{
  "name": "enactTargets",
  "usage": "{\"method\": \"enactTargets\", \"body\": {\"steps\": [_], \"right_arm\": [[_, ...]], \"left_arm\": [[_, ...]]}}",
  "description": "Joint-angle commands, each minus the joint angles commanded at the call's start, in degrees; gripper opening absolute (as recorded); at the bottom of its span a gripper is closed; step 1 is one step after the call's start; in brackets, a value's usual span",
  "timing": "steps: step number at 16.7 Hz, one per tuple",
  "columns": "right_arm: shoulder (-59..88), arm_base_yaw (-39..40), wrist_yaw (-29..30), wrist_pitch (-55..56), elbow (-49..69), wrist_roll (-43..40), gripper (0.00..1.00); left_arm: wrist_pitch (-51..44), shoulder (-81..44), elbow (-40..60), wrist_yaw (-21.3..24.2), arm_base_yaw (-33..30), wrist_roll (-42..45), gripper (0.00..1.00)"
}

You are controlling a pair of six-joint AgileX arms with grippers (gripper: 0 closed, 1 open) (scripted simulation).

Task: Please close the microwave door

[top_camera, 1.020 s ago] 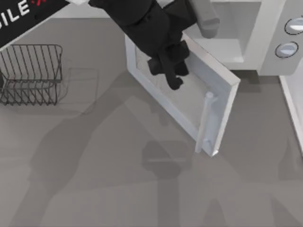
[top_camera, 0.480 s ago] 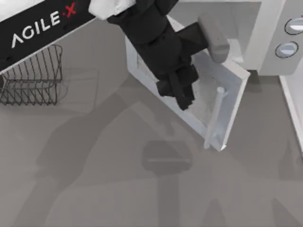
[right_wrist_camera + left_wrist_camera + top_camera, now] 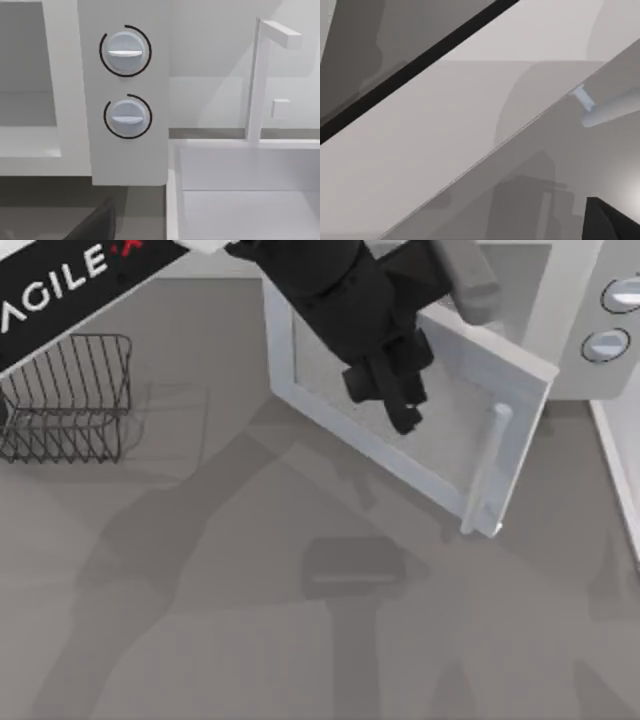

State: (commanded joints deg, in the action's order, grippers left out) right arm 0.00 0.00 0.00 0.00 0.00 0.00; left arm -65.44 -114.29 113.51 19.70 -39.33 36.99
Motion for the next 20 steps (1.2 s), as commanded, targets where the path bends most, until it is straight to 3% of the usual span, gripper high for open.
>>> {"method": "enactTargets", "body": {"steps": [20], "right_arm": [[0.0, 0.0, 0.0, 0.0, 0.0, 0.0, 1.0]], "left_arm": [[-0.9, -3.1, 4.3, -0.7, -2.3, -2.1, 0.0]]}}
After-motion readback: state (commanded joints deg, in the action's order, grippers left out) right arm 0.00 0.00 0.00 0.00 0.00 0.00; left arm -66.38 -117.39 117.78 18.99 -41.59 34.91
